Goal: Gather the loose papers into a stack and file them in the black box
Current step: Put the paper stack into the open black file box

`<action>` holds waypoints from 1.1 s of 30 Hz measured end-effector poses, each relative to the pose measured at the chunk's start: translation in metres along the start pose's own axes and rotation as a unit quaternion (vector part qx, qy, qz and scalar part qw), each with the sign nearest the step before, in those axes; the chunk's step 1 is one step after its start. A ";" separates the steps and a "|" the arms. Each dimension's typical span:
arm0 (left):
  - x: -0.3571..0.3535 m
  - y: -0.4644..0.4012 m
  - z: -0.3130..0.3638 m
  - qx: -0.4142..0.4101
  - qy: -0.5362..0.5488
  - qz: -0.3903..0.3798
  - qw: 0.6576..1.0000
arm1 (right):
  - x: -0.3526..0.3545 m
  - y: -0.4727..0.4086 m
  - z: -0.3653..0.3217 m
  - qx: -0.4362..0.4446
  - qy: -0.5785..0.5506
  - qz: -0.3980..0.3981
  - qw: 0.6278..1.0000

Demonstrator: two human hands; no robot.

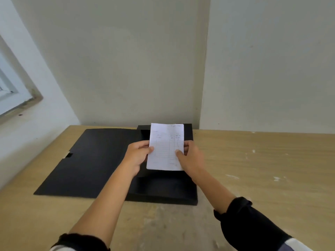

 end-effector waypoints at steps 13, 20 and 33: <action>0.029 -0.042 -0.052 0.041 -0.094 0.131 0.986 | 0.000 0.000 0.014 0.131 0.253 0.130 0.950; 0.018 -0.045 -0.040 -0.005 -0.143 0.135 0.980 | -0.002 0.002 0.012 0.146 0.267 0.127 0.944; -0.047 -0.041 -0.024 -0.109 -0.285 0.054 0.951 | -0.003 0.001 0.013 0.139 0.262 0.120 0.948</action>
Point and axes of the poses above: each hand's wrist, its own y-axis away from the middle knuckle, its own x-axis out of the back of the hand, z = x × y, the point moved 10 cm from there along -y, towards the middle knuckle, and after that the axes turned 7 degrees about -x, right-handed, at the moved point
